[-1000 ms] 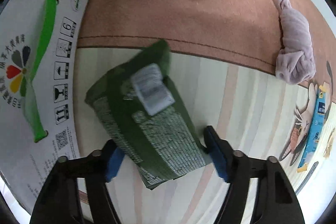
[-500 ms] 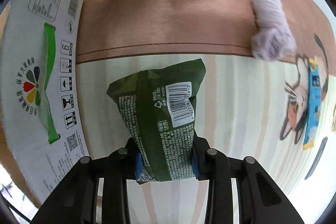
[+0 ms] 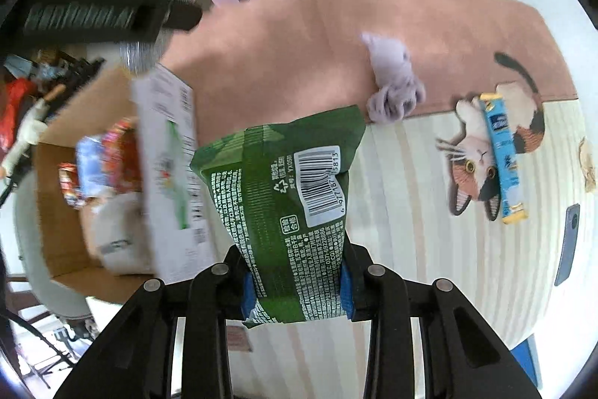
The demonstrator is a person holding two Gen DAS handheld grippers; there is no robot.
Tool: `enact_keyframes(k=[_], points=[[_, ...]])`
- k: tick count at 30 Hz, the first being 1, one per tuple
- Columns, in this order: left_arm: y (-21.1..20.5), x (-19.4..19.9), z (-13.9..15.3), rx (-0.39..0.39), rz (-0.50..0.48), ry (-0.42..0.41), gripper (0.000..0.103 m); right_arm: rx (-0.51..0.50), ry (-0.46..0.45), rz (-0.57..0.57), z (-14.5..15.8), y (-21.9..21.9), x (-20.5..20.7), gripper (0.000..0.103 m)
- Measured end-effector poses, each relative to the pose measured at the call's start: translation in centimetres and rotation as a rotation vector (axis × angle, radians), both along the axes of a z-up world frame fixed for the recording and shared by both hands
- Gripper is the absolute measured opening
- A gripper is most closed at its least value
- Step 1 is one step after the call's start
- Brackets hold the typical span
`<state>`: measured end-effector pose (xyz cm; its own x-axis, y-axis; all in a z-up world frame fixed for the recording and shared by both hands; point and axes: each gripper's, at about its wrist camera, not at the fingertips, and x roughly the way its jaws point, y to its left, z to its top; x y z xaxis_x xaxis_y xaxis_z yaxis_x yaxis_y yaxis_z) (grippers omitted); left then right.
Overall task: Organize soft objects
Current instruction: 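Place the sponge and green bag into the box beside the NMAX pouch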
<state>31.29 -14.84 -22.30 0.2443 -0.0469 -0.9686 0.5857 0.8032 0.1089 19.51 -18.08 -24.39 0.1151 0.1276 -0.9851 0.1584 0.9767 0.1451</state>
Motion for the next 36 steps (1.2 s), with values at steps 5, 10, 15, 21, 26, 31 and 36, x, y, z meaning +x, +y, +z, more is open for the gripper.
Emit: enact_keyframes(k=[5,10,15,21,26,31,36], points=[[7.0,-3.5,4.7,-0.113,0.173,-0.049,0.046,0.071,-0.071,0.030,4.8,2.9,-0.5,0.036],[15.3,-7.3,6.4,-0.169,0.353,-0.075,0.046,0.122,-0.098,0.090,7.2,8.6,-1.0,0.036],[23.4,-10.3,5.4,-0.164,0.528,-0.070,0.046,0.136,-0.105,0.173,7.5,14.7,-0.8,0.036],[30.2,-12.3,1.9,-0.178,0.696,0.025,0.046,0.151,-0.074,0.229,5.8,21.0,0.2,0.036],[33.9,-12.5,-2.4,-0.232,0.841,0.198,0.046,0.185,-0.012,0.226,2.5,24.9,1.3,0.036],[35.4,-11.1,-6.6,-0.249,0.898,0.350,0.046,0.212,0.079,0.229,-1.9,28.4,2.2,0.036],[36.2,-9.1,-9.9,-0.191,0.905,0.450,0.046,0.208,0.136,0.232,-5.9,30.7,2.9,0.036]])
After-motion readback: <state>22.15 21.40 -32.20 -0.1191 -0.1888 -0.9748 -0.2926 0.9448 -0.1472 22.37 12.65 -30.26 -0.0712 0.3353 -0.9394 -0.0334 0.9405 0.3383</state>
